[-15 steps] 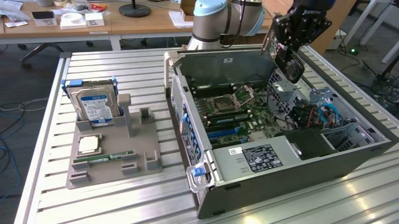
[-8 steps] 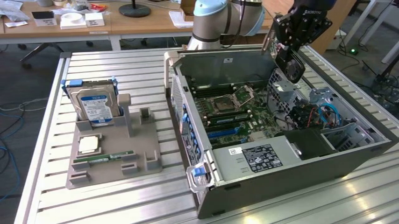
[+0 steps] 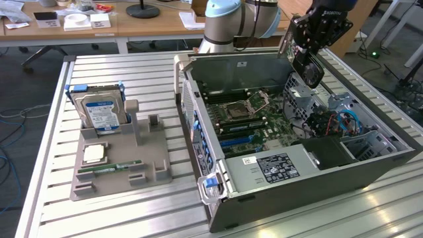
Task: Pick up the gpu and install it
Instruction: 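Insert the gpu into the slot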
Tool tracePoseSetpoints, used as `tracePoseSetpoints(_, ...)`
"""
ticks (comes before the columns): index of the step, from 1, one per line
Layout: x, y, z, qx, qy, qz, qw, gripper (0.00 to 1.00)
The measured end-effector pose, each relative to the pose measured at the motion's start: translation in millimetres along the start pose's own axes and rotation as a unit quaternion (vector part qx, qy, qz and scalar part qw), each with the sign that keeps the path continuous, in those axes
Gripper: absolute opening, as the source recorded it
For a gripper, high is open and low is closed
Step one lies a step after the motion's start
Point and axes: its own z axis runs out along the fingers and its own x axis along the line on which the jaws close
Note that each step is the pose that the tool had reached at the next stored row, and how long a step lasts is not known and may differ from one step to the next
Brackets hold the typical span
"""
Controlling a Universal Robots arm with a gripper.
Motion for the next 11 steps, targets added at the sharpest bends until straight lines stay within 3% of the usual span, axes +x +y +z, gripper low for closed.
tracePoseSetpoints(8, 0.0, 0.0, 0.0, 0.0000, 0.0000, -0.001, 1.0000, 0.26)
tracePoseSetpoints(11, 0.0, 0.0, 0.1, -0.0004, 0.0006, -0.014, 0.9999, 0.26)
